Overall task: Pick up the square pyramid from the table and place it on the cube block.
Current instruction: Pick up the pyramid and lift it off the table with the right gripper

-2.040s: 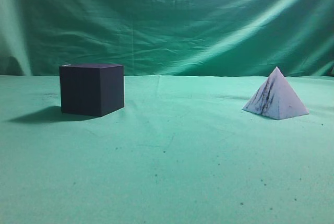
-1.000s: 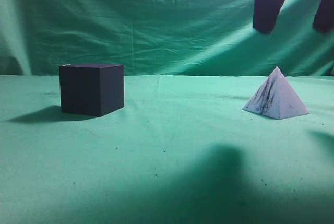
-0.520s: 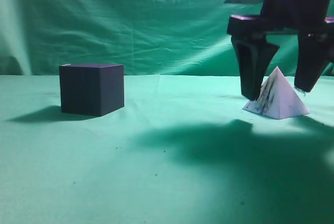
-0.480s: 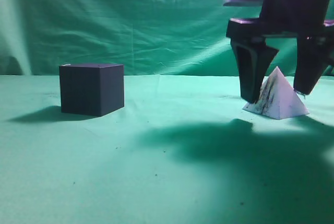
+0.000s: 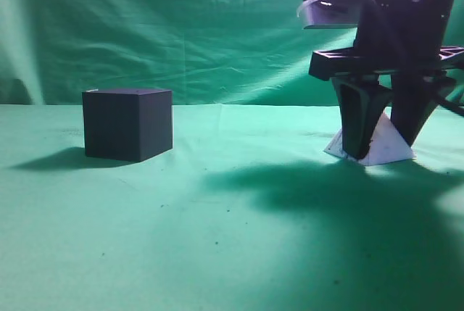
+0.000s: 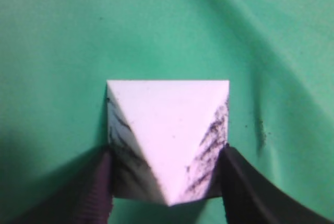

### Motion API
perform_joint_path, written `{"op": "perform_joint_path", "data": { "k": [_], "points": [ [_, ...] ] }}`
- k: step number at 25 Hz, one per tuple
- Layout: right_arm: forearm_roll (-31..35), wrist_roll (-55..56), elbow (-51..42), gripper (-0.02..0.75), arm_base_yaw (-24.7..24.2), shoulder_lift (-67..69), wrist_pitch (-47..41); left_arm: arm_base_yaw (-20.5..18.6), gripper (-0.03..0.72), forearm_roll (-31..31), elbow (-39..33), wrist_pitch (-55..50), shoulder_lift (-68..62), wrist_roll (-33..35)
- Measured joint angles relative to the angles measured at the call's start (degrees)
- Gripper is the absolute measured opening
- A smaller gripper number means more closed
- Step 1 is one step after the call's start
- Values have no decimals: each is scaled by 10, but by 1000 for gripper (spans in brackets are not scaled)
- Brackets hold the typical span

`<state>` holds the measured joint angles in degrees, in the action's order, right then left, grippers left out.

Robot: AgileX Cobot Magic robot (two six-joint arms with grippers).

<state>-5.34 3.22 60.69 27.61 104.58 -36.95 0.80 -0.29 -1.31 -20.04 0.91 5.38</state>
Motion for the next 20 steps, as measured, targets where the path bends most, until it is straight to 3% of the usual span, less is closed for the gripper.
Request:
{"op": "perform_joint_path", "data": {
  "k": [2, 10, 16, 20],
  "points": [
    [-7, 7, 2, 356, 1, -1, -4, 0, 0, 0, 0, 0, 0, 0],
    [-29, 26, 30, 366, 2, -4, -37, 0, 0, 0, 0, 0, 0, 0],
    [-31, 25, 122, 366, 4, -38, -92, 0, 0, 0, 0, 0, 0, 0],
    [-24, 16, 207, 366, 35, -42, -159, 0, 0, 0, 0, 0, 0, 0]
  ]
}}
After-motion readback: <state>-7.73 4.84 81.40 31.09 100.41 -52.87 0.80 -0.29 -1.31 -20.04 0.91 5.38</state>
